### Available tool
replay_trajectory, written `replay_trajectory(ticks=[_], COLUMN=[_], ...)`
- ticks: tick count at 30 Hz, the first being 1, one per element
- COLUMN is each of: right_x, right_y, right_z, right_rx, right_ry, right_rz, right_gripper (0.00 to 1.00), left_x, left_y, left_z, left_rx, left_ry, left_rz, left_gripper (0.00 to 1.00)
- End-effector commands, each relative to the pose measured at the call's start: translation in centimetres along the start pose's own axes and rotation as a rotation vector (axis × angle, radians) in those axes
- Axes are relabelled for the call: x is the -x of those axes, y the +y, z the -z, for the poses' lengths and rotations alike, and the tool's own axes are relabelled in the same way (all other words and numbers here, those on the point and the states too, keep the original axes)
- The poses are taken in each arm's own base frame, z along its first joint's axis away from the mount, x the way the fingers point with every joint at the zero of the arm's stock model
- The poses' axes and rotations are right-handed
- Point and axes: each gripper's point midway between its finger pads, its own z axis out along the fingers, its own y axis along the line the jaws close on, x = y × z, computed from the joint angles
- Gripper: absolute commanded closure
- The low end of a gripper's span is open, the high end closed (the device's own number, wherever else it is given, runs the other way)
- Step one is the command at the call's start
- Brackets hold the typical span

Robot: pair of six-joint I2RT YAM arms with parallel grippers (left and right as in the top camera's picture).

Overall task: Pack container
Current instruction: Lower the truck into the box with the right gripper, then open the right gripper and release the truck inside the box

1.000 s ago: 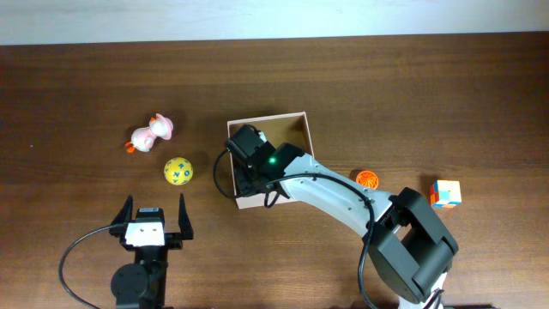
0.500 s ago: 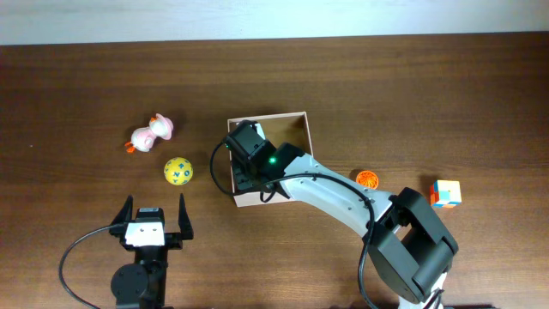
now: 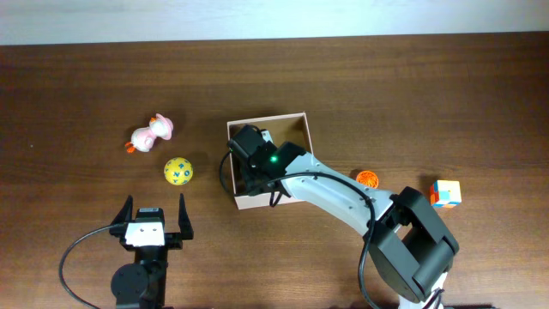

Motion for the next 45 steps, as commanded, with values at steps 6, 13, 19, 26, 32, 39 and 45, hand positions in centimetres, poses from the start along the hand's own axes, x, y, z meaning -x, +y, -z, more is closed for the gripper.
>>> replay_trajectory(ticks=[6, 13, 19, 26, 32, 39, 45], right_x=[2.3, 4.4, 5.5, 5.9, 5.9, 5.7, 5.3], right_y=[-3.7, -5.3, -4.7, -3.3, -2.7, -1.3, 0.0], right_z=[0.3, 0.3, 0.4, 0.5, 0.5, 0.6, 0.8], right_rx=[-0.053, -0.055, -0.028, 0.041, 0.068, 0.112, 0.152], right_ry=[-0.056, -0.115, -0.158, -0.166, -0.167, -0.165, -0.156], right_rz=[-0.077, -0.092, -0.052, -0.018, -0.001, 0.049, 0.103], right_gripper=[0.91, 0.90, 0.89, 0.89, 0.89, 0.89, 0.90], left_x=[-0.1, -0.1, -0.1, -0.1, -0.1, -0.1, -0.1], left_y=[0.0, 0.0, 0.0, 0.0, 0.0, 0.0, 0.0], left_z=[0.0, 0.0, 0.0, 0.0, 0.0, 0.0, 0.0], left_rx=[-0.003, -0.003, -0.003, -0.003, -0.003, -0.003, -0.003], left_ry=[0.000, 0.000, 0.000, 0.000, 0.000, 0.000, 0.000], left_rz=[-0.016, -0.016, -0.016, -0.016, -0.016, -0.016, -0.016], left_gripper=[0.01, 0.01, 0.01, 0.01, 0.01, 0.01, 0.01])
